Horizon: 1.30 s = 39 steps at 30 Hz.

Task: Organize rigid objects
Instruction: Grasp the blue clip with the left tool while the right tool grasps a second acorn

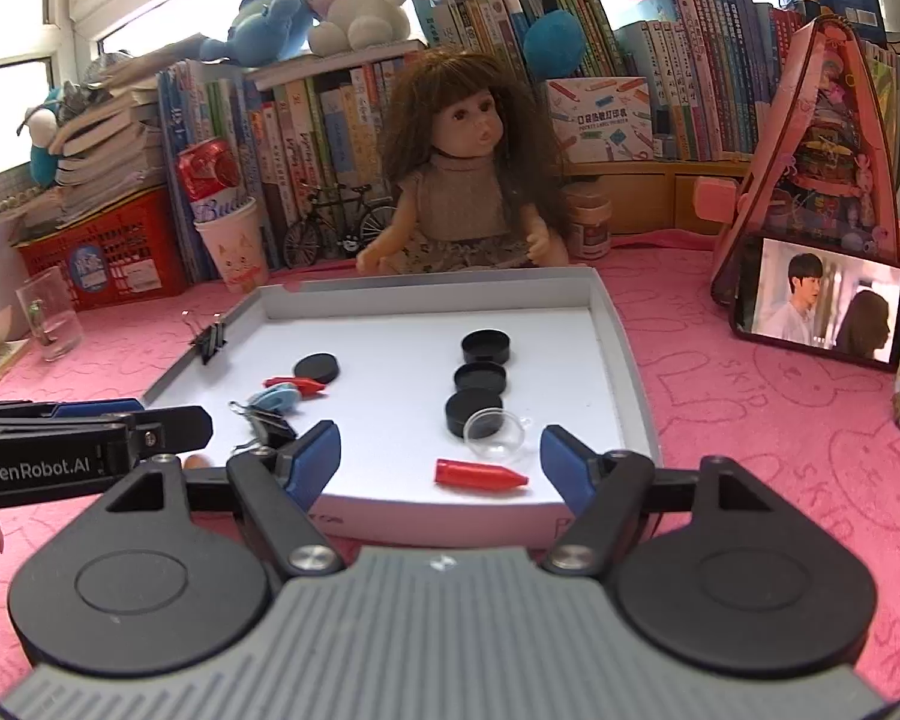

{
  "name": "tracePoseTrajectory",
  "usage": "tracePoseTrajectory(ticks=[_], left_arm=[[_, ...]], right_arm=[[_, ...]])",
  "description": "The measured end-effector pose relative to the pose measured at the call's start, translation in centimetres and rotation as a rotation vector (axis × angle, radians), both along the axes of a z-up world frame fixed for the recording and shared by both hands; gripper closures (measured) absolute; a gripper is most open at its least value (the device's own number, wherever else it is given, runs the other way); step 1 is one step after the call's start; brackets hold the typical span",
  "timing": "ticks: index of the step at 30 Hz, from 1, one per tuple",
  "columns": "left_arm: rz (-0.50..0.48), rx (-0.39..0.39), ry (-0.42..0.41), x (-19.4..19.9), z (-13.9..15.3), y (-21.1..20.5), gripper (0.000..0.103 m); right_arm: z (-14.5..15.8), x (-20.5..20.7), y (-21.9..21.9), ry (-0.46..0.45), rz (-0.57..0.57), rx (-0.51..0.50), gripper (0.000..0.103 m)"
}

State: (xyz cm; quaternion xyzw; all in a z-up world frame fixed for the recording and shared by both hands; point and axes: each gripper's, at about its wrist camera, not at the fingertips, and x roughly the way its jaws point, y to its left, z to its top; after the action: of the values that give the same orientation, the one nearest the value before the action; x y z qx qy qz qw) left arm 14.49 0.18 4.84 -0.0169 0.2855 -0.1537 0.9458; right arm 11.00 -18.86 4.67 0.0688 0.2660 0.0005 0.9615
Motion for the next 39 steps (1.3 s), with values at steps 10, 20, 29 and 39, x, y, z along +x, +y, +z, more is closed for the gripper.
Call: tracePoseTrajectory(ticks=[10,20,29,39], left_arm=[[-0.033,-0.017,0.006,-3.2,-0.1,1.3,0.044],[-0.030,-0.005,0.025,-5.0,-0.7,3.0,0.043],[-0.083,-0.021,0.071,-5.8,-1.8,3.5,0.076],[-0.134,-0.024,0.096,-6.0,-2.3,2.5,0.078]], right_arm=[[0.2,-2.5,0.7,-0.013,0.046,-0.012,0.017],[-0.2,-5.0,1.7,-0.032,0.133,-0.043,0.017],[-1.7,-5.8,4.0,0.004,0.284,-0.094,0.016],[-2.7,-6.2,6.3,0.039,0.405,-0.147,0.019]])
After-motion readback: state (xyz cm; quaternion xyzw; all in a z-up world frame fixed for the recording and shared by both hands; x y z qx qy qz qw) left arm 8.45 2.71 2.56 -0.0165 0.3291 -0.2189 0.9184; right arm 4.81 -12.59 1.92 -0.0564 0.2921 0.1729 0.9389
